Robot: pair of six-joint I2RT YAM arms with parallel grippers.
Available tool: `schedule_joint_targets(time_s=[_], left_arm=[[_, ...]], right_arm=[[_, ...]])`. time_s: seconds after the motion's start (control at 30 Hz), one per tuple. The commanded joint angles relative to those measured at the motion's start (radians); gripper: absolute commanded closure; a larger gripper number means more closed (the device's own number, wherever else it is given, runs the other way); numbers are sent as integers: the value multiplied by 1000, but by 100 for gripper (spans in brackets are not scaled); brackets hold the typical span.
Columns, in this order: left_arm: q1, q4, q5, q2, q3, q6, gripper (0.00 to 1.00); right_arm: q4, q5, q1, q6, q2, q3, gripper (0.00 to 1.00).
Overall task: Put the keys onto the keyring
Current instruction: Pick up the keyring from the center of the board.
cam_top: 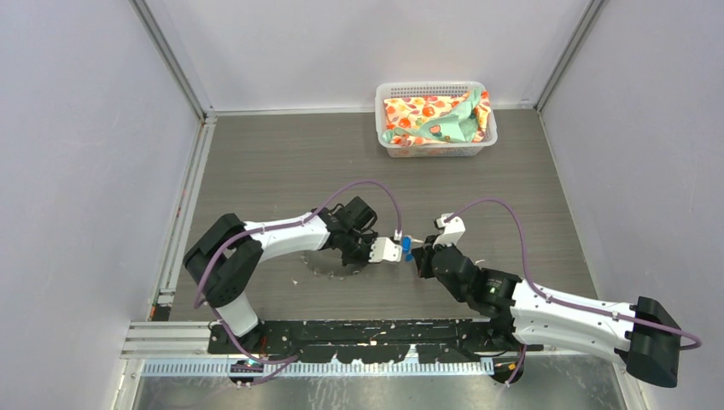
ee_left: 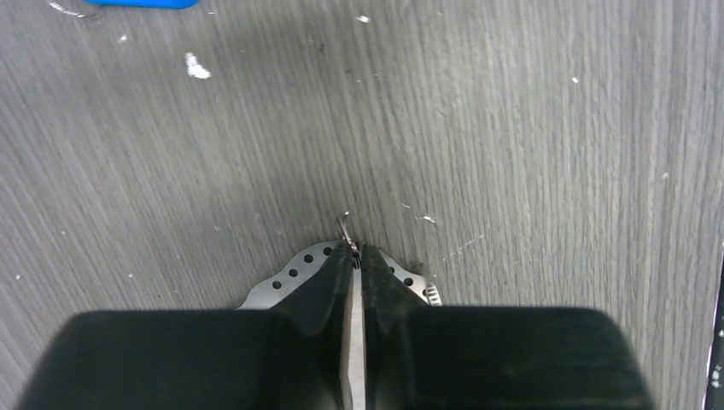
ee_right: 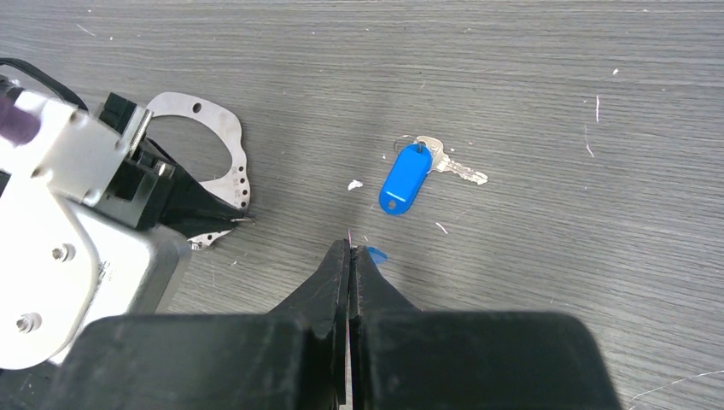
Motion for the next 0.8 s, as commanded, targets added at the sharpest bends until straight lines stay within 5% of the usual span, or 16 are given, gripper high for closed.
schedule_joint_targets(time_s=[0.0,0.23,0.5,0.77], left_arm=[[-5,57,-30,22,38,-19,98],[15,72,-37,1,91,-171,100],[128,48,218,-184,143,-392,100],[138,140,388,-498,72,-335,100]], right_arm=[[36,8,-7,20,-15,-4,99],[5,13,-13,25,-54,-1,99],[-78,44,-17,-10,-143,44,99],[-91,31,-21,-100,-246,123,99]])
